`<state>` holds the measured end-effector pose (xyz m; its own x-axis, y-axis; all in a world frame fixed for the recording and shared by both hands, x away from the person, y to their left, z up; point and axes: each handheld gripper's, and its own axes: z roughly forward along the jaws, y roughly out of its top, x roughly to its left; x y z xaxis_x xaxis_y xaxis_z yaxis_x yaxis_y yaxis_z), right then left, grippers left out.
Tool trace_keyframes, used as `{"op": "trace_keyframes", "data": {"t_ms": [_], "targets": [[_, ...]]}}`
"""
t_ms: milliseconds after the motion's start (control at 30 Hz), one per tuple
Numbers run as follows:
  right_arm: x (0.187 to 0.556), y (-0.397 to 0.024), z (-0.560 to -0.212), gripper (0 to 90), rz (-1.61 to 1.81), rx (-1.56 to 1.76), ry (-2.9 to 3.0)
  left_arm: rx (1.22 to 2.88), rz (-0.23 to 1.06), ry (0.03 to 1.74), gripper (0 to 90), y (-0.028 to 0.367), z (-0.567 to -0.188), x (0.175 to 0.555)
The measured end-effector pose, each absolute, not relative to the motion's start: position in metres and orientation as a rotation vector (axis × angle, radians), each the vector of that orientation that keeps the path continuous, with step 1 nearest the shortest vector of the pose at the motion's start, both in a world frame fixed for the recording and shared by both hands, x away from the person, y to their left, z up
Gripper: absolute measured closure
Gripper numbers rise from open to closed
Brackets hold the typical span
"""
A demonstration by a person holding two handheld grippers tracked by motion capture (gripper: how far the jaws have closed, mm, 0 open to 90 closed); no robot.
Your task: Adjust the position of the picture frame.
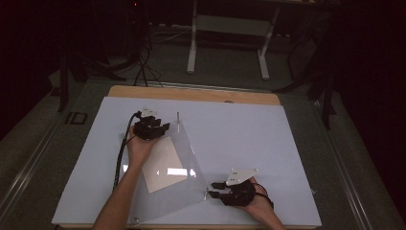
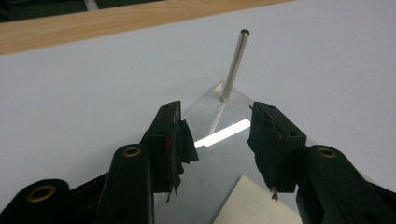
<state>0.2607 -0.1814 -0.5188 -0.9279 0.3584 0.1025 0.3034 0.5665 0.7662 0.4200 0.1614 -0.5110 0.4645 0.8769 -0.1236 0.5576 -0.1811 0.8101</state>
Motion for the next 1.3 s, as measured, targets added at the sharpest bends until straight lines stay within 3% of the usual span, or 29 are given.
{"op": "trace_keyframes", "data": {"t_ms": [300, 500, 600, 1033, 1300], "targets": [[0.256, -0.170, -0.523, 65.7, 1.340, 0.516, 2.757, 1.884, 0.413, 1.188, 55.5, 0.154, -0.515, 0.428], [0.255, -0.158, -0.524, 74.1, 1.332, 0.513, 2.715, 1.898, 0.392, 1.189, 58.8, 0.152, -0.520, 0.434], [0.251, -0.153, -0.524, 83.3, 1.318, 0.507, 2.665, 1.912, 0.389, 1.193, 59.7, 0.150, -0.522, 0.440], [0.248, -0.153, -0.527, 83.7, 1.340, 0.557, 2.623, 1.857, 0.411, 1.178, 61.1, 0.133, -0.521, 0.462], [0.246, -0.153, -0.529, 83.2, 1.368, 0.627, 2.597, 1.892, 0.410, 1.194, 76.5, 0.122, -0.526, 0.476]]}}
